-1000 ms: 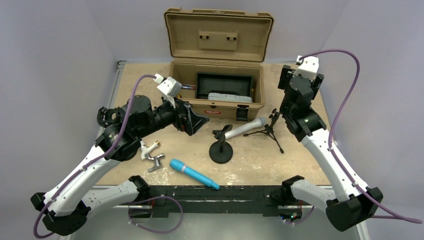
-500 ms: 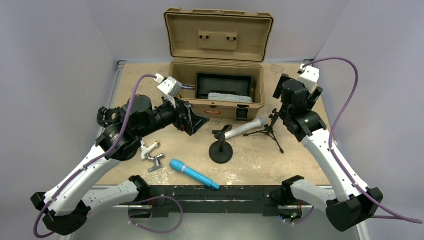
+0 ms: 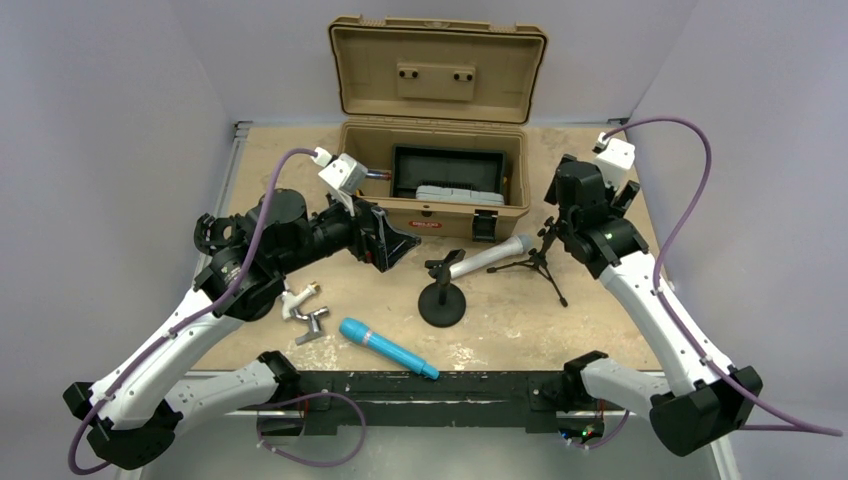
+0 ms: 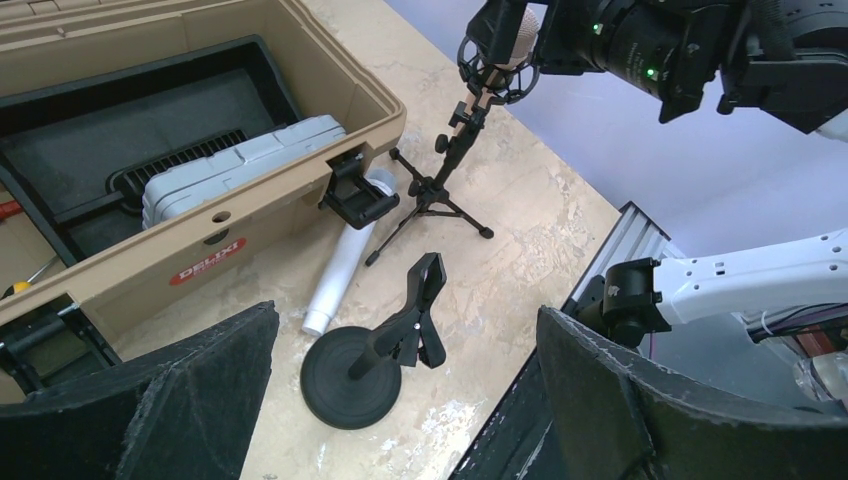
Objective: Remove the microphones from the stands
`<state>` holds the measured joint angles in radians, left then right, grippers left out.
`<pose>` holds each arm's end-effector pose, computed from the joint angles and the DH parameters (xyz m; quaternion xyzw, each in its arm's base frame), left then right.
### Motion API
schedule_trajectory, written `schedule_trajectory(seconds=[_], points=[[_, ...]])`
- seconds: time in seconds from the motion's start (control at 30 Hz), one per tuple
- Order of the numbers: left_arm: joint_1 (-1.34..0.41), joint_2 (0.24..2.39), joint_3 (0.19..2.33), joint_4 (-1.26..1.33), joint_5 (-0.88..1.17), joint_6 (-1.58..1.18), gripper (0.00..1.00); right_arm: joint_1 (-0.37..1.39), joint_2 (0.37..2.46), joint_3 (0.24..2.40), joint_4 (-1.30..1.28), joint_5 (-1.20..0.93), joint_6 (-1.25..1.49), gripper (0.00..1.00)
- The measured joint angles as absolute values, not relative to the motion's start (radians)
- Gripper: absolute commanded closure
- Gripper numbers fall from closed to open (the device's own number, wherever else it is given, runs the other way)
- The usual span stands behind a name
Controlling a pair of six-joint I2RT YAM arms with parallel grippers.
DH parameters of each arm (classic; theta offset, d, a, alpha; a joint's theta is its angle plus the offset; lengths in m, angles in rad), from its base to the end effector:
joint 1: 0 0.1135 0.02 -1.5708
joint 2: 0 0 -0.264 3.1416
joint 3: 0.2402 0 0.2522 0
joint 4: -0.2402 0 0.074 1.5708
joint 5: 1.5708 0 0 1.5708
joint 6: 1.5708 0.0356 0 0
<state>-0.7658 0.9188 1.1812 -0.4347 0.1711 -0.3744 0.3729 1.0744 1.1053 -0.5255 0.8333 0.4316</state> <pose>0.1315 -0.1349 0.4261 0.2022 0.7373 -0.4012 0.5046 0.2177 0.0569 0.3667 0.2304 0.7788 -0.1363 0.5673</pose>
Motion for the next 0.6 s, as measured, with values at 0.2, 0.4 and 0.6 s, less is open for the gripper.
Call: schedule_trajectory(seconds=[0.2, 0.4, 0.6], points=[[-0.766, 0.919, 1.181, -0.435, 0.172, -0.375, 0.02, 0.373, 1.119, 1.105, -0.525, 0.905, 0.427, 0.17], [-0.766, 0.919, 1.181, -0.435, 0.172, -0.375, 0.02, 0.373, 1.138, 1.105, -0.508, 0.955, 0.409, 0.24], [-0.766, 0.923, 1.181, -0.435, 0.176, -0.375, 0.02, 0.373, 1.161, 1.104, -0.498, 0.948, 0.387, 0.37]])
